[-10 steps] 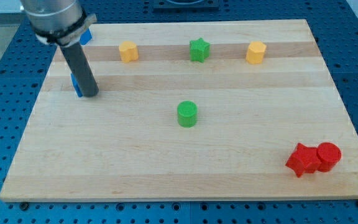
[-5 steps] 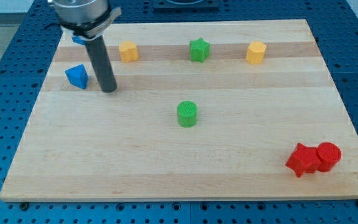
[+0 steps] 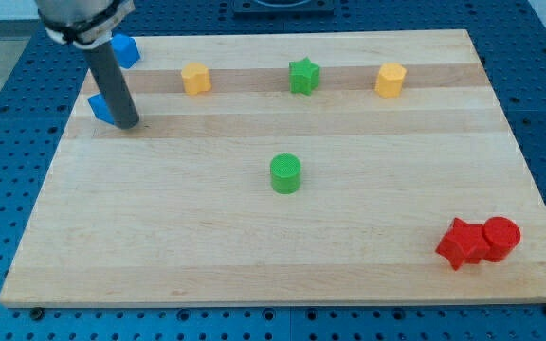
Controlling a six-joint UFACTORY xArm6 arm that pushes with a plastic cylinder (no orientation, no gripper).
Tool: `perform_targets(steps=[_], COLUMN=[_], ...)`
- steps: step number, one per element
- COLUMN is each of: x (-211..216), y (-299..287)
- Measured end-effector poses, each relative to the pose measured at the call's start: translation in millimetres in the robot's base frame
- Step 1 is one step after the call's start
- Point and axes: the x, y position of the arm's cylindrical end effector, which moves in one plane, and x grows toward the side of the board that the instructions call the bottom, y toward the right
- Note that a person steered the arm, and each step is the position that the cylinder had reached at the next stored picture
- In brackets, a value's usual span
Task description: Slide the blue triangle below to the blue cube
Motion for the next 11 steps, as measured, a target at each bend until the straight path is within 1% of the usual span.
perform_targets(steps=[1, 2, 3, 4, 5, 6, 7, 8, 10, 11], x=[9.5, -24.6, -69.7, -80.2, -60.2, -45.9, -51.6, -73.2, -90.7, -72.8], y=[-16.5, -23.4, -23.4, -23.4, -25.4, -53.6, -86.4, -82.4, -74.8, -74.8])
